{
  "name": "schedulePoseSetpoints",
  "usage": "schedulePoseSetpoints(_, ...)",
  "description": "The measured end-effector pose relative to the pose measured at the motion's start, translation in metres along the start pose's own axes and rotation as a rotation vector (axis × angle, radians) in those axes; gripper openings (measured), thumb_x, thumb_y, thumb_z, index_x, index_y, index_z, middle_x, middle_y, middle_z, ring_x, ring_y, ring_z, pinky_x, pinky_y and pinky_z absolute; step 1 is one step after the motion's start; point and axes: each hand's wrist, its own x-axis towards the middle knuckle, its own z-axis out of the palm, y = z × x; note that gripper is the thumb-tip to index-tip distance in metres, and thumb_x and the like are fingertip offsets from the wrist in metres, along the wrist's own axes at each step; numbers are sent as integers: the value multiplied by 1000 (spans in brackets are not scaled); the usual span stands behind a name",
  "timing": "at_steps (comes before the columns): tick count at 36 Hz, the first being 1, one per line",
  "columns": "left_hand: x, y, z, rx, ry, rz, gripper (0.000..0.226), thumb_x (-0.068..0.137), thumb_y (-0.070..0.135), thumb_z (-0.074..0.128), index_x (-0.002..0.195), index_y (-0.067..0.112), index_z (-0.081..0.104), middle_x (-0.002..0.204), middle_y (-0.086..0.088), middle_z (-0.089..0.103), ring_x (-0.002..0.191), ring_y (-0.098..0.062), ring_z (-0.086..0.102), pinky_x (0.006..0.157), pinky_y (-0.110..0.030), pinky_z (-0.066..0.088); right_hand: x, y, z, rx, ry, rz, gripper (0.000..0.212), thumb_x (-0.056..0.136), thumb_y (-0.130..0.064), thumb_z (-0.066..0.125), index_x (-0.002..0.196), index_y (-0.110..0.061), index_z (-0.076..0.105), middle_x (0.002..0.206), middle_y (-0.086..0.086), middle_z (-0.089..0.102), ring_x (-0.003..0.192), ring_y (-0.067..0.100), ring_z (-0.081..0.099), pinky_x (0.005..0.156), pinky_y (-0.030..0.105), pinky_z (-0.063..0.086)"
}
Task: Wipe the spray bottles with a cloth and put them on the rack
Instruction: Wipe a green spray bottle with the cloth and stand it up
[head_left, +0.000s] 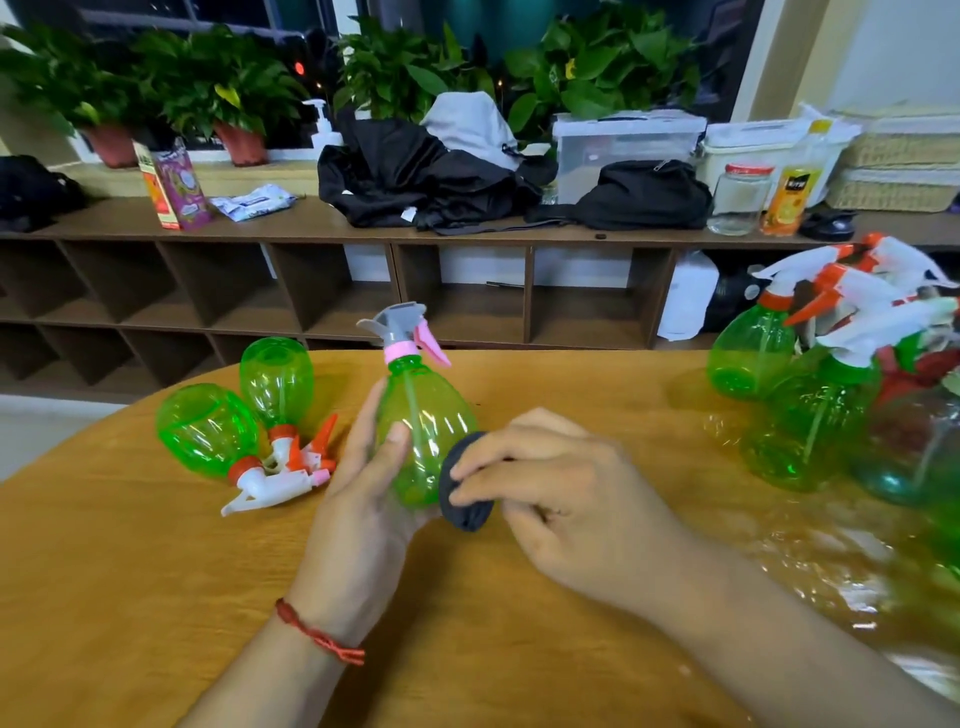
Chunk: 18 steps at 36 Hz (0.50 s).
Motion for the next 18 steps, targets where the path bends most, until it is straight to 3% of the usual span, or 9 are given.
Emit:
schedulePoseSetpoints(3, 0, 6, 0, 29, 11, 1, 51, 108, 28, 48, 157, 41, 45, 143, -7, 68, 127, -31, 68, 83, -44, 61, 0, 5, 6, 2, -41, -14, 41, 85, 8, 56, 104, -17, 83, 117, -8, 74, 103, 18, 64, 94, 31, 54)
schedulePoseSetpoints(9, -15, -7, 15, 178, -156, -76, 62, 101, 32, 61, 158, 46, 43, 151, 5, 63, 137, -27, 63, 101, -58, 57, 7, 22, -14, -5, 168, 117, 46, 85, 17, 63, 112, -15, 83, 122, -6, 75, 116, 14, 68, 99, 37, 56)
schedulePoseSetpoints(12, -19, -12, 19, 210, -186, -74, 63, 101, 31, 61, 160, 45, 41, 153, 5, 61, 139, -25, 61, 110, -61, 50, 7, 25, -19, -3, 182, 134, 48, 86, 19, 62, 114, -14, 82, 123, -6, 74, 119, 13, 67, 101, 38, 55)
schedulePoseSetpoints(15, -13, -8, 16, 148, -131, -26, 56, 108, 23, 56, 159, 40, 42, 145, 7, 67, 131, -21, 67, 99, -59, 57, 5, 19, -14, -44, 120, 94, 46, 86, 14, 64, 113, -18, 83, 122, -8, 74, 113, 16, 66, 98, 38, 54)
schedulePoseSetpoints(18, -2, 0, 3, 75, -39, 0, 52, 108, 25, 47, 158, 41, 45, 141, -5, 69, 125, -29, 69, 85, -47, 62, -2, 8, 1, -58, -15, -28, 43, 86, 10, 64, 111, -18, 83, 121, -8, 74, 101, 21, 63, 90, 37, 54)
